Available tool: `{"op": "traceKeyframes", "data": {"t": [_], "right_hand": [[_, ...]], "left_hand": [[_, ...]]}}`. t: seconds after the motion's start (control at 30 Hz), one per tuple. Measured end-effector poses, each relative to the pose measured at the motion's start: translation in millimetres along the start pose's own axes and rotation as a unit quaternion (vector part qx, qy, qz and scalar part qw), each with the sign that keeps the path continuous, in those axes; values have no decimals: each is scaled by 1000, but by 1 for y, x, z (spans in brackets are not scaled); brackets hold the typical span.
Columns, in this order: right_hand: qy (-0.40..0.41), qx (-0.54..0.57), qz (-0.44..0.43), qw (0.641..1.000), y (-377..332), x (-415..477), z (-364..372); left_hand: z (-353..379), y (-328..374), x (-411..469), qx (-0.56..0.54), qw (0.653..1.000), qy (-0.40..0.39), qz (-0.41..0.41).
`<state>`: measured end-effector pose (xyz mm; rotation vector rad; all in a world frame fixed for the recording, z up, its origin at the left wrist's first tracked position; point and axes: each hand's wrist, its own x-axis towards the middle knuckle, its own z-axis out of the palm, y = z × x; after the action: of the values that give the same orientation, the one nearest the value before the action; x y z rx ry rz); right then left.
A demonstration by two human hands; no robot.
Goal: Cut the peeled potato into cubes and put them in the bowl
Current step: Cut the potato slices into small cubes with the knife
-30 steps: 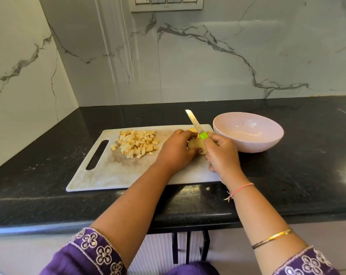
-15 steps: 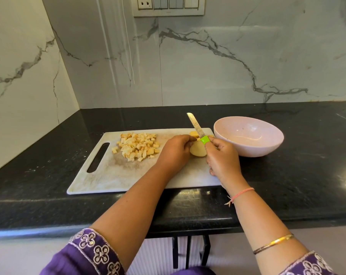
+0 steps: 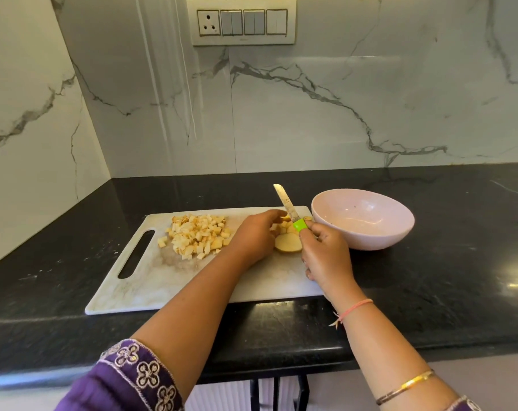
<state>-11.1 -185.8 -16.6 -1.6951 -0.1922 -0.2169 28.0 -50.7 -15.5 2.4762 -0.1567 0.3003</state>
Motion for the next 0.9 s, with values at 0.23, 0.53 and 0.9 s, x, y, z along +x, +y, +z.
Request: {"op": "traceKeyframes", "data": {"t": [0.23,0.53,0.9], "right_hand": [[1,-2,-8,1000,-3,4,-4],[-1,-29,-4,1000,3,5,-6],[-50,-270,-63,960,-10,-3,5]], "left_hand": [[-1,4,5,17,999,12,33],[-11,-7,-12,5,991,103,-83],[-19,-15,-33,40,995,93,-24]]}}
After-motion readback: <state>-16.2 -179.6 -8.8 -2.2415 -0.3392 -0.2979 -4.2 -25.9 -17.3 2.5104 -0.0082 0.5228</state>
